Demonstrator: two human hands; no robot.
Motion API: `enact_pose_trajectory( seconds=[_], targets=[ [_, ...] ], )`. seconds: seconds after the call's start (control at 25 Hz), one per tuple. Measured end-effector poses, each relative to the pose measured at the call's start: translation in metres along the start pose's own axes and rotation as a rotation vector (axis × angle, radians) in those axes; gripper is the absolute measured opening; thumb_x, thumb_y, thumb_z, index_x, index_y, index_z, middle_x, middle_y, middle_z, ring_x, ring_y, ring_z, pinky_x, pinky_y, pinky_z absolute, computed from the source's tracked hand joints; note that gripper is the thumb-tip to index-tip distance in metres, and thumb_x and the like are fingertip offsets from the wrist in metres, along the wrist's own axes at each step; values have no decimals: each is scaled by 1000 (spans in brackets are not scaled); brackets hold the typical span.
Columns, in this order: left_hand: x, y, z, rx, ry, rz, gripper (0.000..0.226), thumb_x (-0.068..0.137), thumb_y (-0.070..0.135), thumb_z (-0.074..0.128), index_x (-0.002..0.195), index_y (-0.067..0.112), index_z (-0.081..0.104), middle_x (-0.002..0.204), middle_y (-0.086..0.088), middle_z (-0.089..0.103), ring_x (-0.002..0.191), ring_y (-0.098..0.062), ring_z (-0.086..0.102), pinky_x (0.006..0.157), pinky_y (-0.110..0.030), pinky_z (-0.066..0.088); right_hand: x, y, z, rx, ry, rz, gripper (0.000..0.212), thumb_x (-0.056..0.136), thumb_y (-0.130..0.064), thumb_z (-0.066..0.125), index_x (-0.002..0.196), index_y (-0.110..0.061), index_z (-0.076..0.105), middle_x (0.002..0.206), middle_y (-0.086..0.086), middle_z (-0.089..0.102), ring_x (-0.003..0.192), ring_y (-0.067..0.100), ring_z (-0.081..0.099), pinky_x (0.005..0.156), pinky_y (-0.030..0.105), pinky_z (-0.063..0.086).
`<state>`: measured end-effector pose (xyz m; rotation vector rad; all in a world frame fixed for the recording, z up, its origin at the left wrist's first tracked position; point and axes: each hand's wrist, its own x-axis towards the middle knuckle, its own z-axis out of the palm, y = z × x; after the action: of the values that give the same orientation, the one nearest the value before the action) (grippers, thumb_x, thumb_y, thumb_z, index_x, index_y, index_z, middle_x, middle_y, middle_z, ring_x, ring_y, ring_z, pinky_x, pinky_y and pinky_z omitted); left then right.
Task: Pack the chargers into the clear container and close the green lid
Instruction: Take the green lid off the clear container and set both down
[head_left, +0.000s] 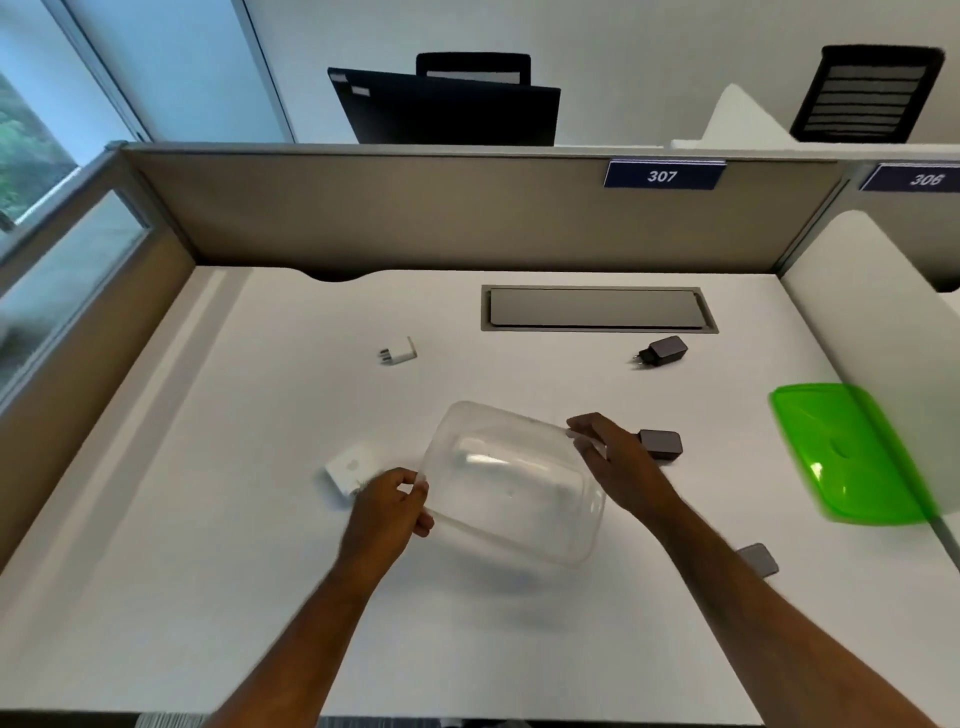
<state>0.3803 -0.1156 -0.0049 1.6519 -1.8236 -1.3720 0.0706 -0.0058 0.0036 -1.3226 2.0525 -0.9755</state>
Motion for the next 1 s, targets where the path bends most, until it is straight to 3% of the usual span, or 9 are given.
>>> enact_pose_trajectory(
  seconds=[0.16, 0.4, 0.6, 0.72, 0.8, 0.92, 1.0],
  targets=[
    [-16, -27, -3, -69, 27, -61, 18, 99, 43, 53, 98, 28, 63, 65, 5, 76, 60, -12, 74, 72, -32, 60, -13, 1, 19, 39, 10, 96, 25, 102, -17, 55, 125, -25, 63, 120, -15, 67, 115, 4, 61, 90, 13, 43],
    [-33, -42, 4, -82, -37, -94, 9, 99, 40, 55, 99, 31, 58, 68, 10, 76, 61, -9, 75, 62, -19, 54, -19, 7, 33, 14, 2, 133, 30, 106, -14, 47, 131, -21, 63, 128, -11, 66, 119, 10, 61, 100, 27, 45],
    [-34, -50, 9, -99, -112, -103, 12, 97, 42, 58, 103, 33, 54, 71, 11, 77, 65, -10, 76, 71, -24, 59, -9, 11, 34, 32, -9, 147, 30, 105, -11, 47, 129, -19, 65, 127, -7, 68, 114, 13, 62, 103, 39, 49],
    [-33, -53, 9, -84, -159, -100, 20, 95, 49, 59, 103, 32, 53, 71, 12, 77, 65, -10, 76, 68, -22, 57, -3, 11, 35, 42, -9, 142, 31, 105, -7, 47, 127, -18, 66, 126, -5, 69, 110, 10, 61, 103, 39, 48],
    [-31, -53, 5, -46, -171, -82, 29, 92, 60, 56, 101, 32, 55, 70, 9, 77, 64, -9, 75, 66, -21, 57, -3, 11, 37, 32, -11, 149, 34, 104, -4, 47, 128, -18, 65, 131, -3, 67, 117, 11, 59, 105, 32, 44],
    [-26, -54, -10, 18, -128, -43, 42, 86, 75, 44, 96, 36, 57, 72, 8, 75, 64, -7, 73, 61, -17, 53, -7, 5, 41, -17, 48, 121, 40, 100, -1, 51, 136, -16, 59, 141, 0, 58, 134, 16, 50, 114, 29, 34],
    [-17, -58, -25, 61, -10, 5, 38, 90, 71, 45, 94, 35, 57, 75, 9, 73, 68, -8, 71, 61, -19, 50, -8, -5, 45, -57, 125, 14, 40, 96, 2, 56, 134, -12, 58, 139, 5, 57, 133, 22, 50, 116, 39, 37]
  ],
)
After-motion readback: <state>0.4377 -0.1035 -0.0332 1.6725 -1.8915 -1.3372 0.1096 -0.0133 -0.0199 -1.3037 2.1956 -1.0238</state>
